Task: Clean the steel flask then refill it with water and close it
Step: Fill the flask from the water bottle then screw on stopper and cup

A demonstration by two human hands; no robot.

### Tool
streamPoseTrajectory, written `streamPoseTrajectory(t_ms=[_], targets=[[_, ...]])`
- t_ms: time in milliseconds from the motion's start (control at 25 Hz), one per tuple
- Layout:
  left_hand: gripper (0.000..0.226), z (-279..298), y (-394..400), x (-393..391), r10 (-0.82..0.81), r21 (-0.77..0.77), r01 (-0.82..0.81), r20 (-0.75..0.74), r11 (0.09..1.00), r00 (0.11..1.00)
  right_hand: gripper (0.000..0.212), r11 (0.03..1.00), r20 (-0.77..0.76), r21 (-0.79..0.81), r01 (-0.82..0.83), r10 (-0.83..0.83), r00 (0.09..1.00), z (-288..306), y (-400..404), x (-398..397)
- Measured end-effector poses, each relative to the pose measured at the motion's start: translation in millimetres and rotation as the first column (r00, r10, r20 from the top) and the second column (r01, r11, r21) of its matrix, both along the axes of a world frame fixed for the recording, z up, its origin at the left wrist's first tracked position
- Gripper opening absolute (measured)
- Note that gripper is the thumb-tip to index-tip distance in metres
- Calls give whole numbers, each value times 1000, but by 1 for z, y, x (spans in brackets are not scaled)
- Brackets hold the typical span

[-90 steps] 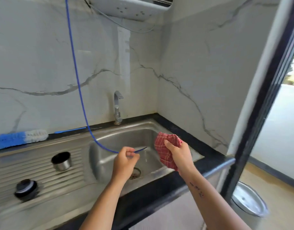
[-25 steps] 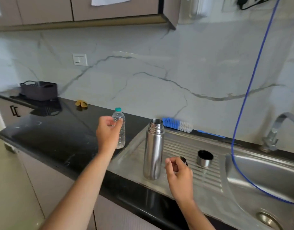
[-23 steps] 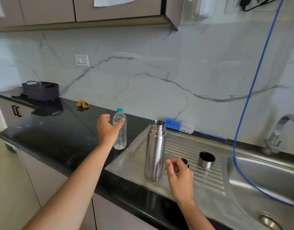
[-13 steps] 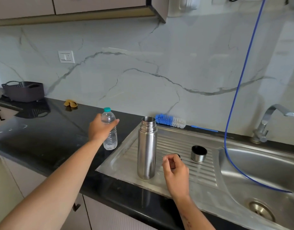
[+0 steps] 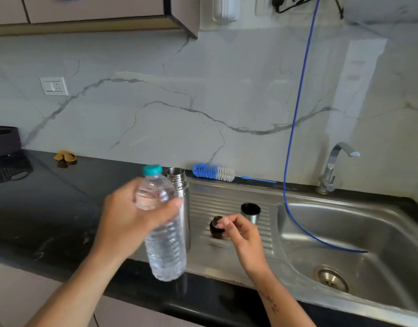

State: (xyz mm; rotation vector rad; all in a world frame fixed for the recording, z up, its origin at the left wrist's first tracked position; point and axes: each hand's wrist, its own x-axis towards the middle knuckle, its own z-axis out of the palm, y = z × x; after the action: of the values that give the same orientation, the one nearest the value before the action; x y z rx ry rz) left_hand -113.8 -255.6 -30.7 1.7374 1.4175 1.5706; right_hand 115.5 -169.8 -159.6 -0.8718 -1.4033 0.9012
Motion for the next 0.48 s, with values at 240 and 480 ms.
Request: streamPoseTrajectory(t_ms=[240, 480], targets=[[39, -12, 43, 99, -106, 60, 107, -16, 992, 994, 66, 962, -119, 24, -273, 274, 954, -6, -13, 36], [37, -15, 82, 144, -192, 12, 193, -67, 981, 979, 54, 987, -90, -55, -150, 145, 985, 1, -11, 38]])
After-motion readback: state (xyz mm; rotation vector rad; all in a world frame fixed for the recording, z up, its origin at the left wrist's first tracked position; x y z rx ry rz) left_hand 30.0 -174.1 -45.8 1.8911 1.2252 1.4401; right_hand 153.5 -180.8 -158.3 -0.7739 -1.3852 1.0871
